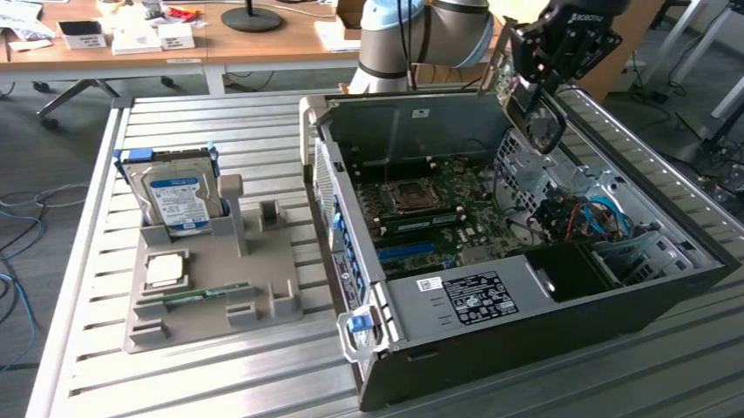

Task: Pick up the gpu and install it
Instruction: 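Pick up the gpu and move the gpu toward the slot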

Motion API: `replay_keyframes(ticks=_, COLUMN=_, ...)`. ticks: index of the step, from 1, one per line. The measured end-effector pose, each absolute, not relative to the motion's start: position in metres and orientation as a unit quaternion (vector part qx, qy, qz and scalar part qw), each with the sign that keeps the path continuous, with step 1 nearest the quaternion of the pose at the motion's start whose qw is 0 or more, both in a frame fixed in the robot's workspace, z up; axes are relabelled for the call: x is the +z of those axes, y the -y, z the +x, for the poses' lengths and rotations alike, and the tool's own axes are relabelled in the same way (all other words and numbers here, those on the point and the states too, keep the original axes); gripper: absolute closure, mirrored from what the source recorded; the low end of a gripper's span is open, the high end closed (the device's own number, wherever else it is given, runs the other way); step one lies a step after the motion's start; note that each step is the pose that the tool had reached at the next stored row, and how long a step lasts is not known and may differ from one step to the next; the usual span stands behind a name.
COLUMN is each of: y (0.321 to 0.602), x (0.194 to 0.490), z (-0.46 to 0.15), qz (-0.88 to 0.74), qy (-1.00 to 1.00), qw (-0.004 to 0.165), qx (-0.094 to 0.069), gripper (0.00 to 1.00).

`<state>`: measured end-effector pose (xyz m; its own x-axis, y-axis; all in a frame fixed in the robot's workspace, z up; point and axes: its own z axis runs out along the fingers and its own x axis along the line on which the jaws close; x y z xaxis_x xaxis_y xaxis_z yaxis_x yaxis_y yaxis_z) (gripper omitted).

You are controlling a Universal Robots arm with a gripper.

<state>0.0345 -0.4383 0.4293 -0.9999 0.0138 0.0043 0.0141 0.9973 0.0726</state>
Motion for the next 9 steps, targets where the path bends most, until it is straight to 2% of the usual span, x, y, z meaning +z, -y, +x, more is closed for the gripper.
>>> replay_keyframes(ticks=9, y=0.438, x=0.429, z=0.054, qz=-0.007, qy=0.999, qw=0.002, qx=-0.036, gripper=0.73)
